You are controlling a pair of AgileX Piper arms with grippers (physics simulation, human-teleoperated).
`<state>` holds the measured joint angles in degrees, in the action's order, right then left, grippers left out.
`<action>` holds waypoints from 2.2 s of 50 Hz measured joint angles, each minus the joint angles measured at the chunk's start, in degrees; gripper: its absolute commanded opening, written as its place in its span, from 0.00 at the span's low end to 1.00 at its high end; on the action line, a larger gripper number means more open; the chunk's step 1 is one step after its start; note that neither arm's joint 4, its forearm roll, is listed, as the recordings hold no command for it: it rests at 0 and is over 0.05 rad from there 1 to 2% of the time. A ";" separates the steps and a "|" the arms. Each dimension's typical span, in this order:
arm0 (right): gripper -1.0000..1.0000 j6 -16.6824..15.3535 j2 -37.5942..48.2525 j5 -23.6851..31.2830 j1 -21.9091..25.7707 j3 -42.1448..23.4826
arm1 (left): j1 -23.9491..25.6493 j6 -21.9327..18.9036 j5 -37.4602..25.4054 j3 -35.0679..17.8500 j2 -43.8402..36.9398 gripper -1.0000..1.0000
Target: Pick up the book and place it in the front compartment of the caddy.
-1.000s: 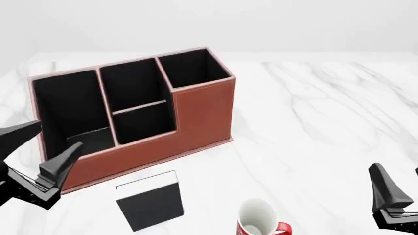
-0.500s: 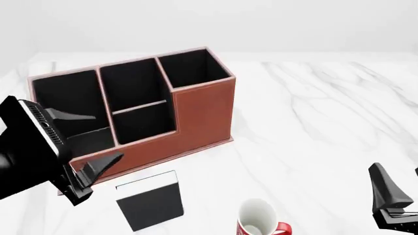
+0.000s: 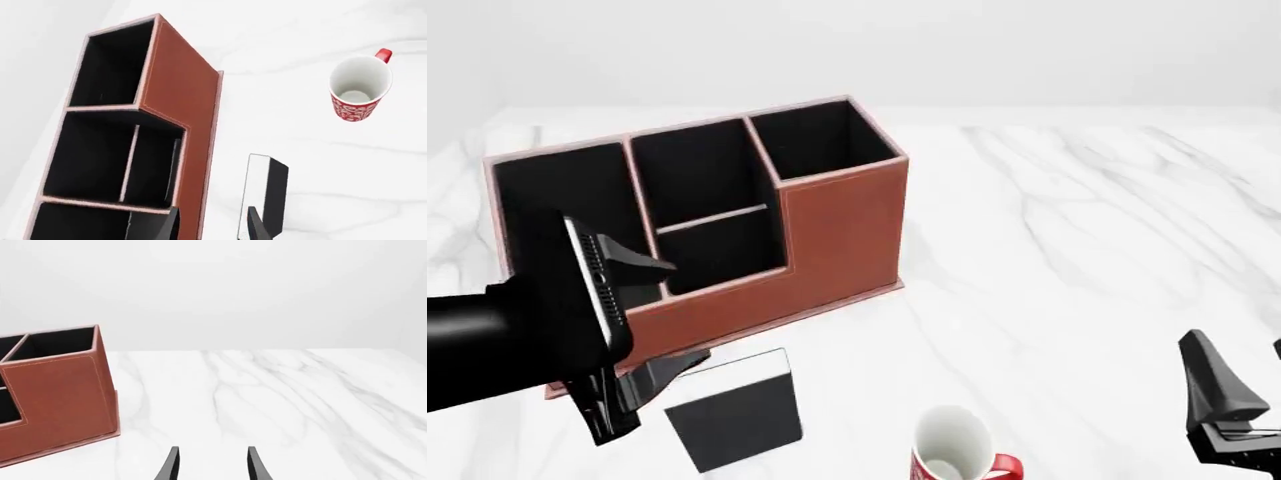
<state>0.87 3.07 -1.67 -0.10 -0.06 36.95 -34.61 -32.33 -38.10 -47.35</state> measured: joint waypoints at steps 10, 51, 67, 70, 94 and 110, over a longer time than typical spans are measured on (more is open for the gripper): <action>1.00 0.02 0.41 -0.42 -0.01 0.03 | 1.15 -1.47 -2.54 -0.40 -1.38 1.00; 1.00 0.04 -0.23 0.27 -0.01 -0.01 | 4.01 -0.77 -1.54 3.52 -5.31 1.00; 1.00 0.04 -1.29 1.38 0.00 -0.07 | 4.21 0.04 1.56 5.29 -7.41 1.00; 1.00 0.04 -1.36 1.45 0.00 -0.08 | 4.23 0.15 2.20 5.58 -7.80 1.00; 1.00 0.04 -1.54 1.64 0.00 -0.09 | 3.55 1.18 6.40 7.91 -10.05 1.00; 1.00 0.04 -1.55 1.65 0.00 -0.09 | 3.31 2.02 9.75 9.55 -12.31 1.00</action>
<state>0.91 1.53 -0.02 -0.11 -0.15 40.26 -32.59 -22.59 -28.55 -59.65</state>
